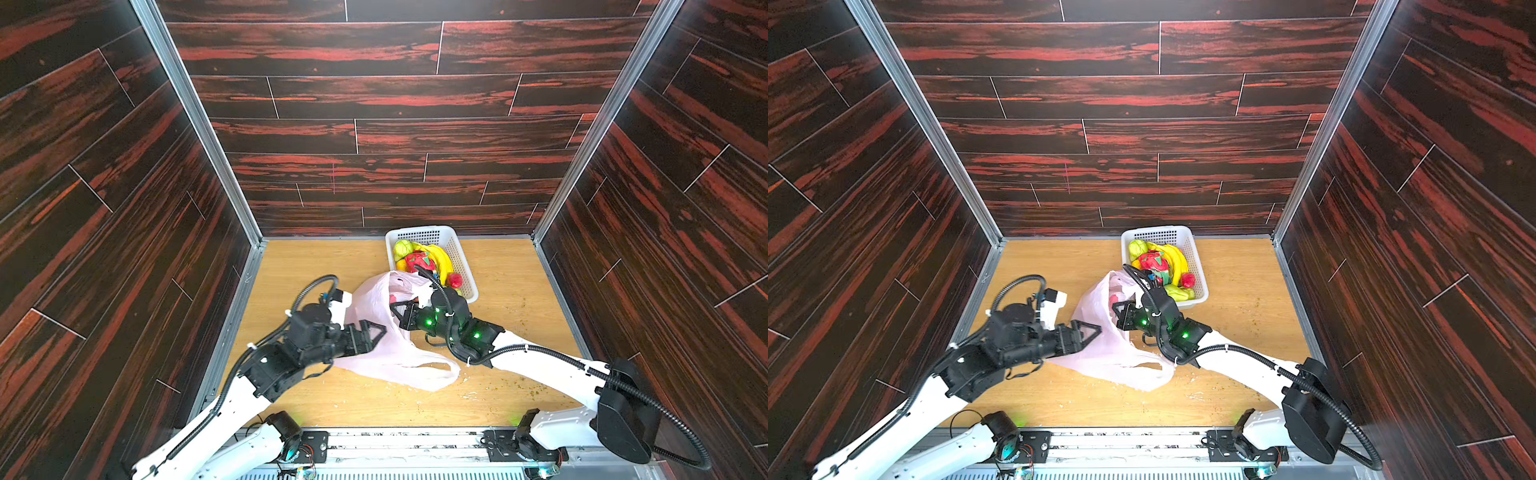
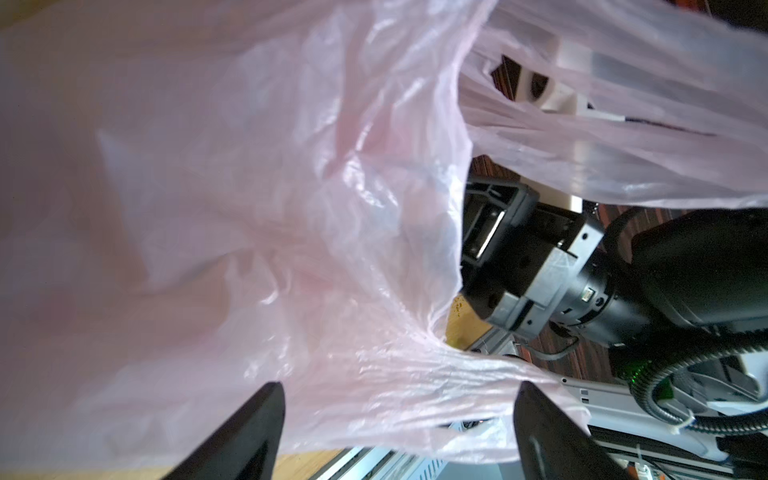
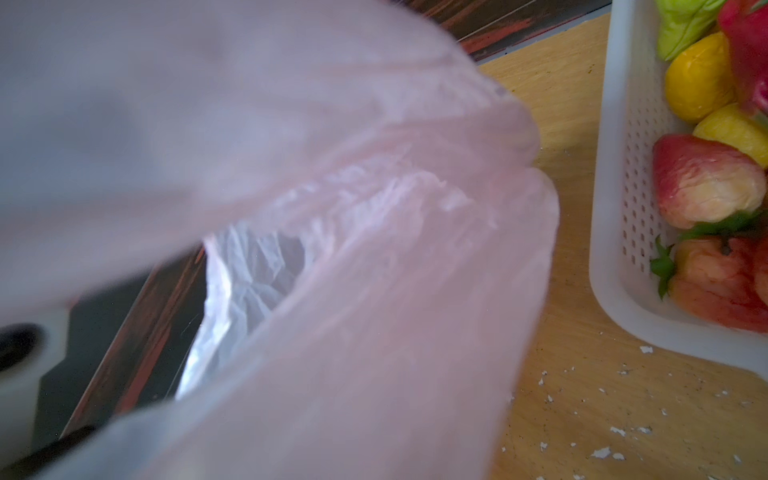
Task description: Place the fake fruits into the plastic bag and tie a complex knot
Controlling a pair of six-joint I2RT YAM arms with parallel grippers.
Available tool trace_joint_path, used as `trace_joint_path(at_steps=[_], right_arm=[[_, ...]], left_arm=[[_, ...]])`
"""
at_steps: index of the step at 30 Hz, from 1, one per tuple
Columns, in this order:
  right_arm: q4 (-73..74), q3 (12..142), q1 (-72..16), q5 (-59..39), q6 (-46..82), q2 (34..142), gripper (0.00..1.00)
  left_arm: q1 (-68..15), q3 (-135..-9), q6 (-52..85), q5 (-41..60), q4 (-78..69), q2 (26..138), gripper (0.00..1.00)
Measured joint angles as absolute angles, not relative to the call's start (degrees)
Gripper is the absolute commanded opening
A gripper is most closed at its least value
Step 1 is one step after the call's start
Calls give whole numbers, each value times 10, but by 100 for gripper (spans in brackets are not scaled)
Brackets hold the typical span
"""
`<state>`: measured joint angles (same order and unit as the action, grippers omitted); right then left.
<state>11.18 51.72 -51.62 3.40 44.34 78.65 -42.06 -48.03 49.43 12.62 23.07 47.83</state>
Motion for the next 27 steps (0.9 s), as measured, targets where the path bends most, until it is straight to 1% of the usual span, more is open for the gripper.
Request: trace_joint_path(at_steps=[4, 7, 15, 17, 20, 27], right_arm=[[112, 517, -520, 34, 443, 787, 0], [111, 517, -521, 34, 441, 787, 0], [104, 517, -519, 44, 439, 787, 0], [105, 517, -522, 39, 439, 787, 0], [105, 517, -524, 36, 439, 787, 0], [105, 517, -524, 37, 439, 787, 0]], left_arm=[[-469, -466, 497, 78, 183, 500, 93], [-485, -466, 489, 44, 170, 526, 92], [-494, -470, 465, -22, 186, 566, 79], [-494, -470, 459, -34, 192, 582, 79], [-494, -471, 452, -42, 196, 600, 83], [-494, -474, 444, -19, 179, 622, 86]])
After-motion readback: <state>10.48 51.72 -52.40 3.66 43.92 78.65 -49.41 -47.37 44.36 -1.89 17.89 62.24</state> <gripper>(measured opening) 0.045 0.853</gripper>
